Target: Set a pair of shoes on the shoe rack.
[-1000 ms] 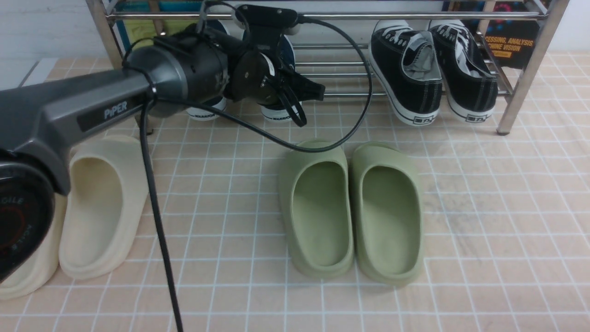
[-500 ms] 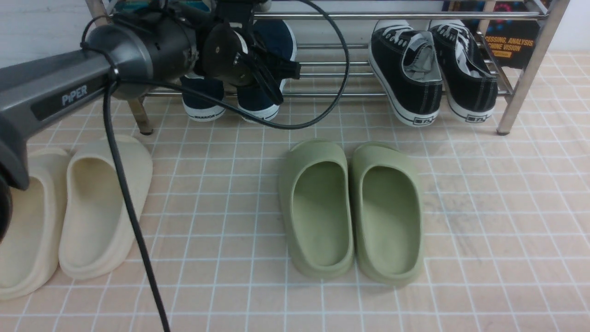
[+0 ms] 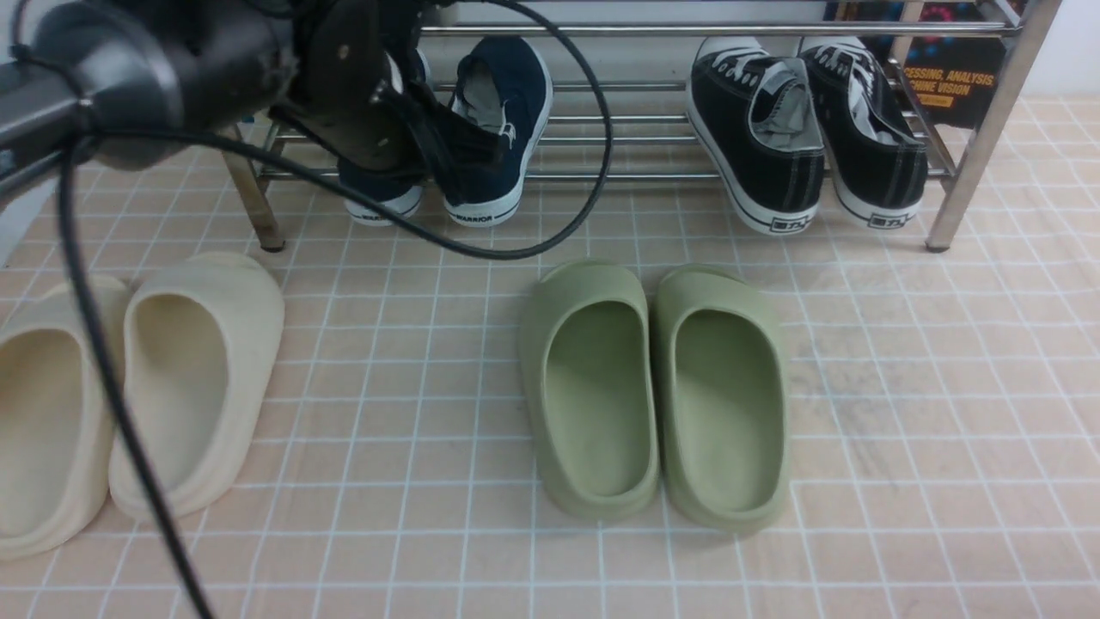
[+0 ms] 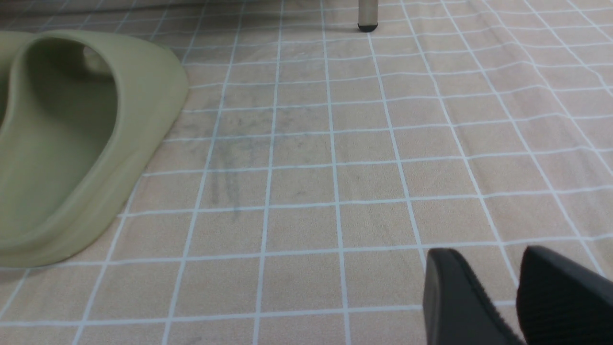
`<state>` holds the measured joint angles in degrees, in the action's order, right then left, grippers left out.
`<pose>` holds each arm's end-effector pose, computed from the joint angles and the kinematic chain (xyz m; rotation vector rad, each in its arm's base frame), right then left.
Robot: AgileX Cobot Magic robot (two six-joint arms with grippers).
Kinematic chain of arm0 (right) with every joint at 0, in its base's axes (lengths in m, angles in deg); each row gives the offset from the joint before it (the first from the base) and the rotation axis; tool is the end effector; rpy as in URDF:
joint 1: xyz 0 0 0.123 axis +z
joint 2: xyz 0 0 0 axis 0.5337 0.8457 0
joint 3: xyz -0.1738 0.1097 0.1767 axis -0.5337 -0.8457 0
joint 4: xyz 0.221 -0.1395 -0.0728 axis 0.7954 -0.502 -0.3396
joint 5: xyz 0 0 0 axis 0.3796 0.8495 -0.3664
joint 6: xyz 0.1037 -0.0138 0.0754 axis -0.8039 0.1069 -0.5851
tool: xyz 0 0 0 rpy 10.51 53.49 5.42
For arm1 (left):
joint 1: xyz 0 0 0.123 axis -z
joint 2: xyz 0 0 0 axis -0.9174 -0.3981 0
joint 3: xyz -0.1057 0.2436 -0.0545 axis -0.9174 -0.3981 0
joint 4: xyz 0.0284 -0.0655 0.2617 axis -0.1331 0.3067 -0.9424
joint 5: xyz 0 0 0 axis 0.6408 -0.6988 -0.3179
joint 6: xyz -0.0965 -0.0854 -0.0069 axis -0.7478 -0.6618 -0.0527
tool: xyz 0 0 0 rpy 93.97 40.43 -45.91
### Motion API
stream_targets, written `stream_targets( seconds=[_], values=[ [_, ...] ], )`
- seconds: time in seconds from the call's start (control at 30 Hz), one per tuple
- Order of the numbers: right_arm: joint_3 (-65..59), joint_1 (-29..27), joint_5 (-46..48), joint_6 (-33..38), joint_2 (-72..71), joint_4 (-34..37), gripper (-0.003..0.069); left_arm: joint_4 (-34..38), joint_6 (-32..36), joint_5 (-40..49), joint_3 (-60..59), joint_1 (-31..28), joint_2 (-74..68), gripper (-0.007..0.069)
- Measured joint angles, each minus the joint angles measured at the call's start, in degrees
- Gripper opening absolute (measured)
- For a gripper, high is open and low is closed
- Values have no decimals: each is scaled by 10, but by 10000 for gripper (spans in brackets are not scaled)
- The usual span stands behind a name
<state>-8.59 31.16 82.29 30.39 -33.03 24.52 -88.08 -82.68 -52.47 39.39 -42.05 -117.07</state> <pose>0.1225 -0.0010 0.1625 0.1028 1.8709 0.0642 0.4088 -0.1639 0.2874 0.3768 2.2379 -0.0573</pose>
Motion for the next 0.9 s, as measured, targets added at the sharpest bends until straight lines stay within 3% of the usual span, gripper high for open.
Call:
stream_targets(
  seconds=[0.23, 0.47, 0.9],
  values=[
    [0, 0, 0, 0, 0, 0, 239, -2, -1, -120, -225, 0, 253, 38],
    [0, 0, 0, 0, 0, 0, 239, 3, -34, -134, -414, 0, 424, 42],
    [0, 0, 0, 0, 0, 0, 239, -25, -76, -138, -525, -5, 534, 44]
  ],
)
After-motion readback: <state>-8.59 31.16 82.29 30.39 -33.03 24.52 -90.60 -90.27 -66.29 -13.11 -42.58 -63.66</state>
